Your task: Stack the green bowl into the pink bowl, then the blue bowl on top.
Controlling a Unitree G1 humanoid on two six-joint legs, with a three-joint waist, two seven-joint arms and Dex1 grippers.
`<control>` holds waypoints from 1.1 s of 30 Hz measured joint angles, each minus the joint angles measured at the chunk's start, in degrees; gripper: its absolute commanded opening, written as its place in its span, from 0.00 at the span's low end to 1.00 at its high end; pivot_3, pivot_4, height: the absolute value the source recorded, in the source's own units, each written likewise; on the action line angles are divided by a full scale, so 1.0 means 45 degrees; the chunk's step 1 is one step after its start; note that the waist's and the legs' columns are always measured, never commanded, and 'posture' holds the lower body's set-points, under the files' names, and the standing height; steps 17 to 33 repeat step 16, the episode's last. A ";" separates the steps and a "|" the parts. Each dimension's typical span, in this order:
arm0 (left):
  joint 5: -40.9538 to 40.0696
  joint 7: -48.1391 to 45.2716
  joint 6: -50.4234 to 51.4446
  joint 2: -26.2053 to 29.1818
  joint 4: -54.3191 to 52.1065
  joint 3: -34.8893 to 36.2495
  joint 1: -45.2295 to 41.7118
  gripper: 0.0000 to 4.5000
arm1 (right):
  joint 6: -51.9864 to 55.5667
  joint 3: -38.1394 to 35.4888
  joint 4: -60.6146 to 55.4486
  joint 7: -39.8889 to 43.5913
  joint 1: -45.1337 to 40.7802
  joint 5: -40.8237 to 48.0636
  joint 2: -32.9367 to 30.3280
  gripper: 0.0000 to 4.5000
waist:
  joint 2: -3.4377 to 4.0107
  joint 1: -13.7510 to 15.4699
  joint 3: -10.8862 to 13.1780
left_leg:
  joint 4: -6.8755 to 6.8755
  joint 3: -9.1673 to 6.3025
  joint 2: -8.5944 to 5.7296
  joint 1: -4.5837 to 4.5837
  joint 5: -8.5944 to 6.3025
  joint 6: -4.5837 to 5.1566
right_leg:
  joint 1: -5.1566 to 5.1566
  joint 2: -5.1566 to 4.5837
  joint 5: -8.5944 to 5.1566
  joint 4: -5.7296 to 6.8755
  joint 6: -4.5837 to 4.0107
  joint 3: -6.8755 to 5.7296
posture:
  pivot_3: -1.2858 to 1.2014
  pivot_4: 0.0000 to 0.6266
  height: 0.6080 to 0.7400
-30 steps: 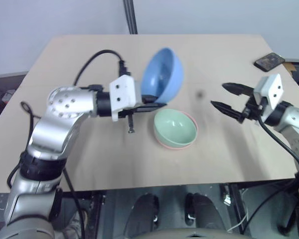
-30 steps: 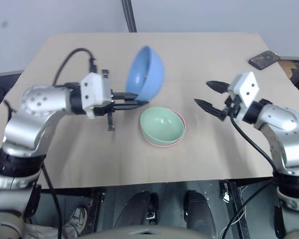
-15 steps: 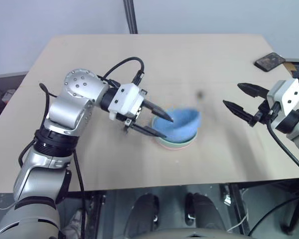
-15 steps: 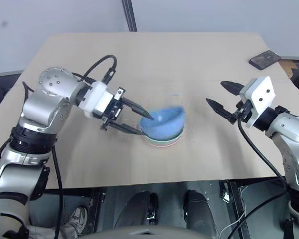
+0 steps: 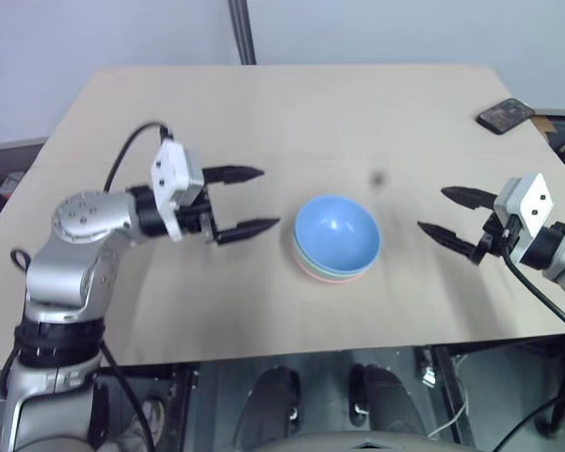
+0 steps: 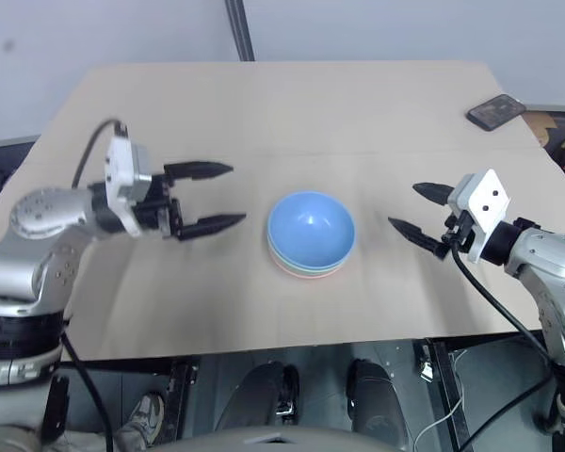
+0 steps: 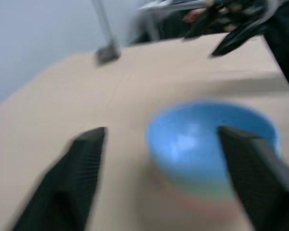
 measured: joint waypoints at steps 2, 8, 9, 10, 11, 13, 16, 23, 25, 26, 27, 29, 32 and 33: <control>-0.0231 0.0249 0.0205 -0.0034 -0.0418 0.0229 0.0637 1.00 | -0.0030 0.0068 0.0404 0.0339 0.0053 0.0087 -0.0010 1.00 | -0.0006 0.0097 0.0004 | 0.0004 -0.0025 -0.0008 -0.0006 0.0000 0.0000 | 0.0011 -0.0011 0.0000 -0.0002 -0.0001 -0.0023 | 0.52 0.24 1.00; -0.0506 0.1004 -0.0082 -0.0493 -0.1488 0.2132 0.3616 1.00 | -0.1030 -0.0481 0.1741 0.1764 0.0590 0.0097 -0.0743 1.00 | -0.0004 0.0060 0.0002 | 0.0006 -0.0024 -0.0012 0.0001 -0.0005 0.0007 | 0.0022 -0.0013 -0.0002 -0.0014 -0.0004 -0.0024 | 0.52 0.24 1.00; -0.0591 0.0875 -0.0388 -0.0573 -0.1497 0.2568 0.4234 1.00 | -0.1314 -0.0790 0.1892 0.2066 0.0876 0.0108 -0.0985 1.00 | -0.0001 0.0040 0.0001 | 0.0004 -0.0020 -0.0012 0.0003 -0.0005 0.0006 | 0.0021 -0.0014 -0.0003 -0.0012 -0.0005 -0.0020 | 0.52 0.24 1.00; -0.0625 0.0741 -0.0566 -0.0574 -0.1469 0.2925 0.4731 1.00 | -0.1497 -0.1143 0.2087 0.2355 0.1188 0.0110 -0.1232 1.00 | -0.0001 0.0042 0.0001 | 0.0002 -0.0024 -0.0011 0.0002 -0.0005 0.0006 | 0.0023 -0.0013 -0.0005 -0.0015 -0.0009 -0.0024 | 0.52 0.24 1.00; -0.0614 0.0637 -0.0768 -0.0569 -0.1440 0.3205 0.5099 1.00 | -0.1691 -0.1424 0.2214 0.2614 0.1374 0.0110 -0.1387 1.00 | -0.0001 0.0043 0.0001 | 0.0002 -0.0023 -0.0009 0.0002 -0.0005 0.0006 | 0.0022 -0.0011 -0.0010 -0.0017 -0.0014 -0.0027 | 0.52 0.24 1.00; -0.0616 0.0386 -0.0972 -0.0500 -0.1443 0.3769 0.6051 1.00 | -0.2222 -0.2063 0.2333 0.3291 0.1907 0.0164 -0.1701 1.00 | 0.0002 0.0027 -0.0001 | 0.0002 -0.0014 -0.0009 0.0015 -0.0009 0.0011 | 0.0029 -0.0012 -0.0054 -0.0018 -0.0011 -0.0017 | 0.52 0.24 1.00; -0.0861 0.0215 -0.0814 -0.0358 -0.1452 0.4226 0.6820 1.00 | -0.2601 -0.2657 0.2490 0.3978 0.2220 0.0345 -0.1991 1.00 | 0.0000 0.0025 -0.0003 | 0.0003 -0.0014 -0.0004 0.0019 -0.0025 0.0039 | 0.0031 -0.0014 -0.0059 -0.0018 -0.0004 -0.0015 | 0.52 0.24 1.00; -0.0861 0.0215 -0.0814 -0.0358 -0.1452 0.4226 0.6820 1.00 | -0.2601 -0.2657 0.2490 0.3978 0.2220 0.0345 -0.1991 1.00 | 0.0000 0.0025 -0.0003 | 0.0003 -0.0014 -0.0004 0.0019 -0.0025 0.0039 | 0.0031 -0.0014 -0.0059 -0.0018 -0.0004 -0.0015 | 0.52 0.24 1.00; -0.0861 0.0215 -0.0814 -0.0358 -0.1452 0.4226 0.6820 1.00 | -0.2601 -0.2657 0.2490 0.3978 0.2220 0.0345 -0.1991 1.00 | 0.0000 0.0025 -0.0003 | 0.0003 -0.0014 -0.0004 0.0019 -0.0025 0.0039 | 0.0031 -0.0014 -0.0059 -0.0018 -0.0004 -0.0015 | 0.52 0.24 1.00; -0.0861 0.0215 -0.0814 -0.0358 -0.1452 0.4226 0.6820 1.00 | -0.2601 -0.2657 0.2490 0.3978 0.2220 0.0345 -0.1991 1.00 | 0.0000 0.0025 -0.0003 | 0.0003 -0.0014 -0.0004 0.0019 -0.0025 0.0039 | 0.0031 -0.0014 -0.0059 -0.0018 -0.0004 -0.0015 | 0.52 0.24 1.00; -0.0861 0.0215 -0.0814 -0.0358 -0.1452 0.4226 0.6820 1.00 | -0.2601 -0.2657 0.2490 0.3978 0.2220 0.0345 -0.1991 1.00 | 0.0000 0.0025 -0.0003 | 0.0003 -0.0014 -0.0004 0.0019 -0.0025 0.0039 | 0.0031 -0.0014 -0.0059 -0.0018 -0.0004 -0.0015 | 0.52 0.24 1.00; -0.0861 0.0215 -0.0814 -0.0358 -0.1452 0.4226 0.6820 1.00 | -0.2601 -0.2657 0.2490 0.3978 0.2220 0.0345 -0.1991 1.00 | 0.0000 0.0025 -0.0003 | 0.0003 -0.0014 -0.0004 0.0019 -0.0025 0.0039 | 0.0031 -0.0014 -0.0059 -0.0018 -0.0004 -0.0015 | 0.52 0.24 1.00; -0.0861 0.0215 -0.0814 -0.0358 -0.1452 0.4226 0.6820 1.00 | -0.2601 -0.2657 0.2490 0.3978 0.2220 0.0345 -0.1991 1.00 | 0.0000 0.0025 -0.0003 | 0.0003 -0.0014 -0.0004 0.0019 -0.0025 0.0039 | 0.0031 -0.0014 -0.0059 -0.0018 -0.0004 -0.0015 | 0.52 0.24 1.00; -0.0861 0.0215 -0.0814 -0.0358 -0.1452 0.4226 0.6820 1.00 | -0.2601 -0.2657 0.2490 0.3978 0.2220 0.0345 -0.1991 1.00 | 0.0000 0.0025 -0.0003 | 0.0003 -0.0014 -0.0004 0.0019 -0.0025 0.0039 | 0.0031 -0.0014 -0.0059 -0.0018 -0.0004 -0.0015 | 0.52 0.24 1.00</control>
